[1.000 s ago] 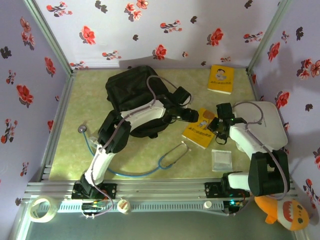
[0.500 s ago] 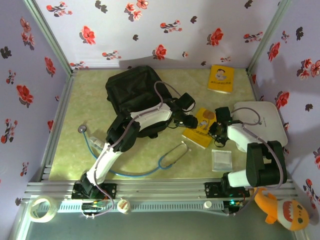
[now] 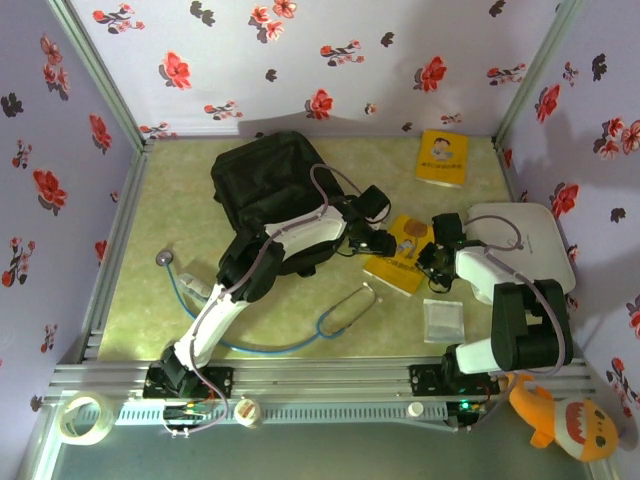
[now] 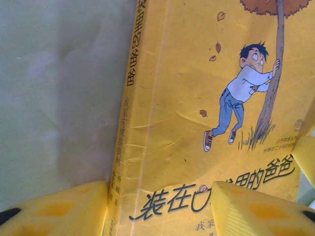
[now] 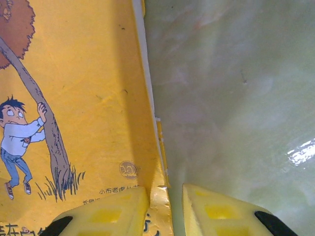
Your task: Pack the student bag
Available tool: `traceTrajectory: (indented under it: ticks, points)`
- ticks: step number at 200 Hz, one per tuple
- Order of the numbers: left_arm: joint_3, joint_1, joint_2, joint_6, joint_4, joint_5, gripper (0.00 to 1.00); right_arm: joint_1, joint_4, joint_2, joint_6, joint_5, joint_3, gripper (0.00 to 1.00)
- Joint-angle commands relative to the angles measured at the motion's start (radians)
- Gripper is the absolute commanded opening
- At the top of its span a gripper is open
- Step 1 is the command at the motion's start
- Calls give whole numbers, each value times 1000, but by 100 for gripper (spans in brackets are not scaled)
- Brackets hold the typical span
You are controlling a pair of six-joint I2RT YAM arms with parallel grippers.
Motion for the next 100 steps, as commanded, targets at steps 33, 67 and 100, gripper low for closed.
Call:
traceTrajectory:
  ticks: [33,67,100]
  points:
    - [65,-4,48,-60,-5,152,56,-3,41,44,29,-44,-28,26]
    - [62,3,-35,-73,48,223,50,-4,75,51,36,-74,-33,26]
    - [-11,12,-127,-98,115,256,46,-5,107,72,35,-103,-29,26]
